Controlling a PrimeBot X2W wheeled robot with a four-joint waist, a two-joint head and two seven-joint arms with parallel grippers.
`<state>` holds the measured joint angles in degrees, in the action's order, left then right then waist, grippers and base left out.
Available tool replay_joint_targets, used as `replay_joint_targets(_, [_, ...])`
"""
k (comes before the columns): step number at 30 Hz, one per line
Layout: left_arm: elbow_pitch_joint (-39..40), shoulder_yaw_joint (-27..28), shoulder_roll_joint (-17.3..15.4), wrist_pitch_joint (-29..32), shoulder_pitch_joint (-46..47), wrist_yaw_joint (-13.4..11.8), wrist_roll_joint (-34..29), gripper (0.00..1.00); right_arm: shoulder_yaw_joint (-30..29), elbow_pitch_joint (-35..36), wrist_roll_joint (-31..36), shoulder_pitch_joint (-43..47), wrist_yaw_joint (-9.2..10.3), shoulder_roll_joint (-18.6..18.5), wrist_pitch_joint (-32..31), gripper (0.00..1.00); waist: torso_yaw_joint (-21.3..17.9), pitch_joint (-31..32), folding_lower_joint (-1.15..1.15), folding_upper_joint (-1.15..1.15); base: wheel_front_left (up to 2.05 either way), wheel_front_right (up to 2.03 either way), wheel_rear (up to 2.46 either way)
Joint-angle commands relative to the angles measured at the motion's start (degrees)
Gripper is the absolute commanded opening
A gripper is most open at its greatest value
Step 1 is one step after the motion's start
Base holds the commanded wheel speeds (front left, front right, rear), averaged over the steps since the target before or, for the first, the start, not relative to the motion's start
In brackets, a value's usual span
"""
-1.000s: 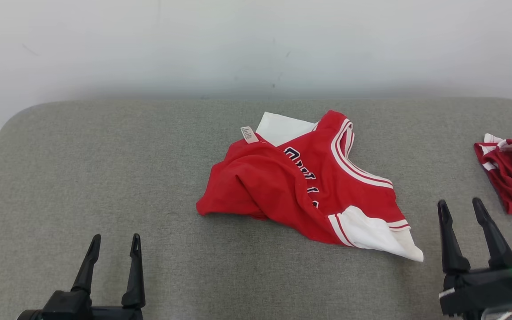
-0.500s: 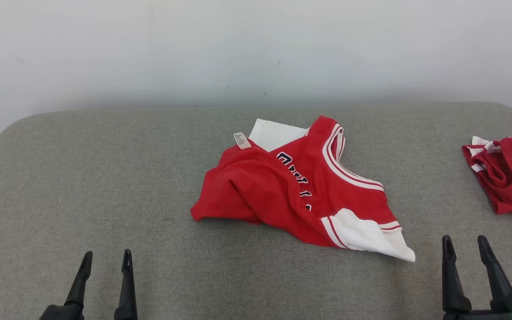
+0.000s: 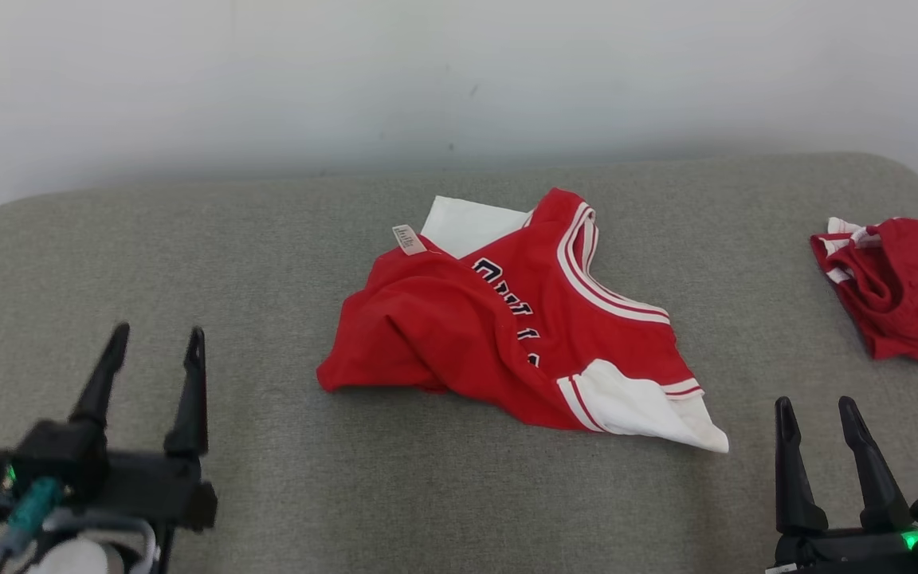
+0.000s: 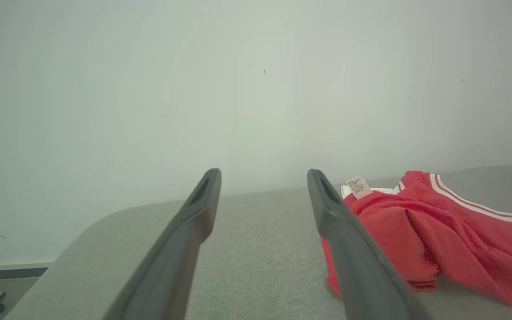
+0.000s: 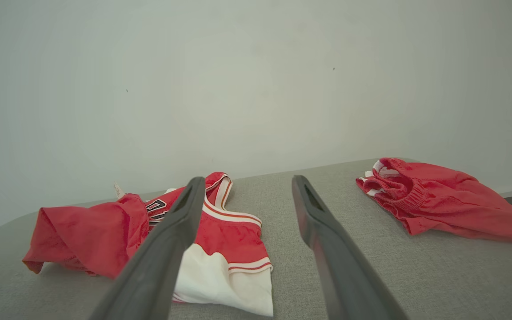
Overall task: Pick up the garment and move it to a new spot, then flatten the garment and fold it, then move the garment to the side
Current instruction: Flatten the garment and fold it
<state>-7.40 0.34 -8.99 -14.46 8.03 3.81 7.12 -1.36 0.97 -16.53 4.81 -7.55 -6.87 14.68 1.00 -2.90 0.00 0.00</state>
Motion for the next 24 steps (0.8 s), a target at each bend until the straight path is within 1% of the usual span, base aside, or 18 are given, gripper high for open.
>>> replay_joint_targets(1, [-0.24,-0.25,-1.41,0.79,3.73,0.77,-0.04,1.00,0.11,-0.40,-0.23,-1.05,0.15,-0.01,0.21,1.00,-1.90,-1.71,0.00,0.00,0.00,0.00,0.00])
replay_joint_targets(6, [-2.63,-0.35,-4.79,5.55,14.92,2.50,3.22,1.00,0.46,-1.72,-0.56,-3.42,0.15,0.55,0.39,1.00,-5.71,-4.43,0.00,0.00,0.00,0.00,0.00])
replay_joint_targets(9, [-4.19,0.18,-6.72,8.53,20.88,3.09,6.16,1.00,0.75,-2.73,-1.07,-4.94,0.15,0.92,0.48,1.00,-8.53,-6.47,0.00,0.00,0.00,0.00,0.00])
replay_joint_targets(12, [-6.29,-0.55,-8.80,11.31,25.87,3.38,8.64,1.00,0.44,-3.21,-1.41,-6.33,0.15,1.40,0.52,1.00,-11.02,-8.55,0.00,0.00,0.00,0.00,0.00])
replay_joint_targets(13, [-7.95,-1.56,-10.65,13.29,28.73,3.56,9.56,1.00,0.18,-3.38,-1.71,-7.05,0.15,1.76,0.53,1.00,-12.58,-10.00,0.00,0.00,0.00,0.00,0.00])
replay_joint_targets(15, [-10.06,-2.84,-11.96,15.39,31.30,3.55,11.06,1.00,-0.06,-3.46,-1.77,-7.66,0.15,2.04,0.54,1.00,-13.82,-11.34,0.00,0.00,0.00,0.00,0.00])
replay_joint_targets(17, [-12.08,-5.45,-13.81,17.42,33.58,3.59,12.21,1.00,-0.16,-3.60,-2.02,-8.43,0.15,2.29,0.53,1.00,-14.90,-12.54,0.00,0.00,0.00,0.00,0.00])
replay_joint_targets(22, [-18.58,-10.80,-15.46,22.80,37.24,3.59,18.16,1.00,-0.05,-4.15,-2.10,-9.71,0.15,2.66,0.55,1.00,-16.27,-14.34,0.00,0.00,0.00,0.00,0.00])
replay_joint_targets(24, [-20.94,-13.12,-16.52,24.41,38.37,3.57,19.51,1.00,0.15,-4.36,-2.15,-10.22,0.15,2.69,0.55,1.00,-16.69,-14.80,0.00,0.00,0.00,0.00,0.00])
